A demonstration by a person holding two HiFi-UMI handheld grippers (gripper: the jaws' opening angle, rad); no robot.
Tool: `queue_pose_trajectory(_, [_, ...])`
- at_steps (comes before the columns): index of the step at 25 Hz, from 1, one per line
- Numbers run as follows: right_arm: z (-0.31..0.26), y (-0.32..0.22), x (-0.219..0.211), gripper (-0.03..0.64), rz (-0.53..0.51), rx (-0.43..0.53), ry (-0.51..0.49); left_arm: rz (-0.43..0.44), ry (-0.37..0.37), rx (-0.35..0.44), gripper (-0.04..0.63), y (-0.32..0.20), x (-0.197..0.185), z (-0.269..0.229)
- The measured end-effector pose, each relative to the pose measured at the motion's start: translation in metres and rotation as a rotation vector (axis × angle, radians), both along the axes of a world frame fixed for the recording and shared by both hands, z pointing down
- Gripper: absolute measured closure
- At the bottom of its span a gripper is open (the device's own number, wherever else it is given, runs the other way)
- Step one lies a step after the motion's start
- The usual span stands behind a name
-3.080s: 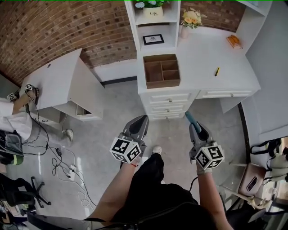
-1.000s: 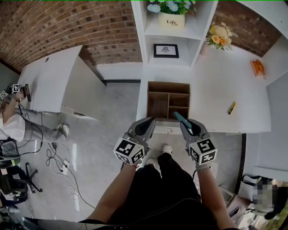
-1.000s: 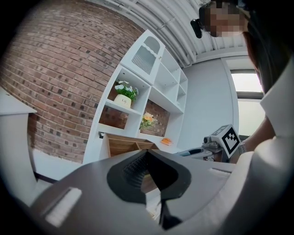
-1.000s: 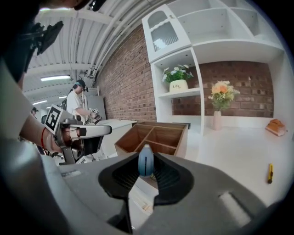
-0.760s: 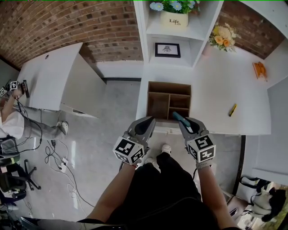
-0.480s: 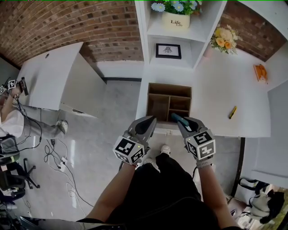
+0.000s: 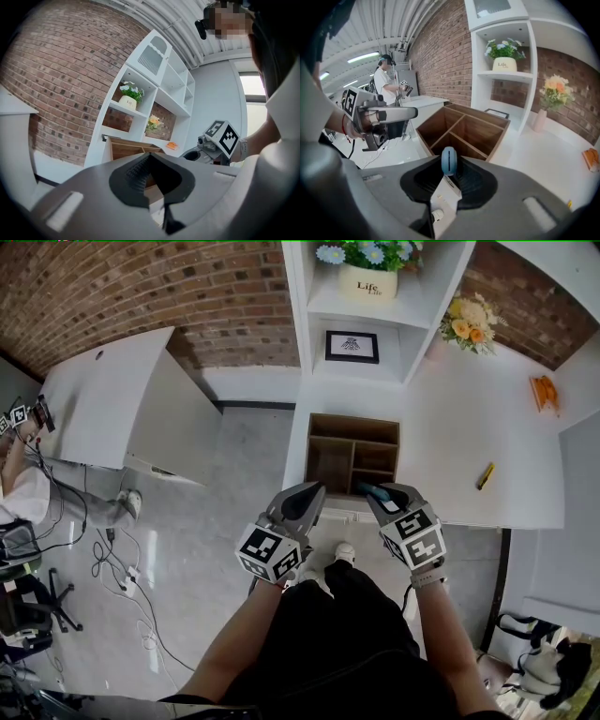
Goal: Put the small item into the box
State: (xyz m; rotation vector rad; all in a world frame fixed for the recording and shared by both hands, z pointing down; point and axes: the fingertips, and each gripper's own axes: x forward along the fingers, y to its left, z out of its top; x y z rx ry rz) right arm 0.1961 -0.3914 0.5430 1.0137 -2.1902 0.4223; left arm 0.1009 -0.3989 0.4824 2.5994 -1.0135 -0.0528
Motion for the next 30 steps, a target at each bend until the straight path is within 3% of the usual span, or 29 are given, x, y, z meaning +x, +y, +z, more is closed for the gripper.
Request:
queue_pose_trajectory(9, [-0.001,0.006,-0.005,0.533,-0.129,-0.023,0.039,0.005,-0.004,0.013,0.592,-0.004,0.000,-0.005])
queue_pose_trajectory(15, [0.002,0.012,-0.006,0.526,-0.284,0.044,0.201,0.009,-0.015,0.009,0.592,-0.004,-0.003,-0.005])
queue_pose_trajectory(30, [0.006,0.013,-0.005,0.506,-0.308,-0.010,0.249,0.009,-0.010,-0.014,0.592,-0.006,-0.010,-0.007])
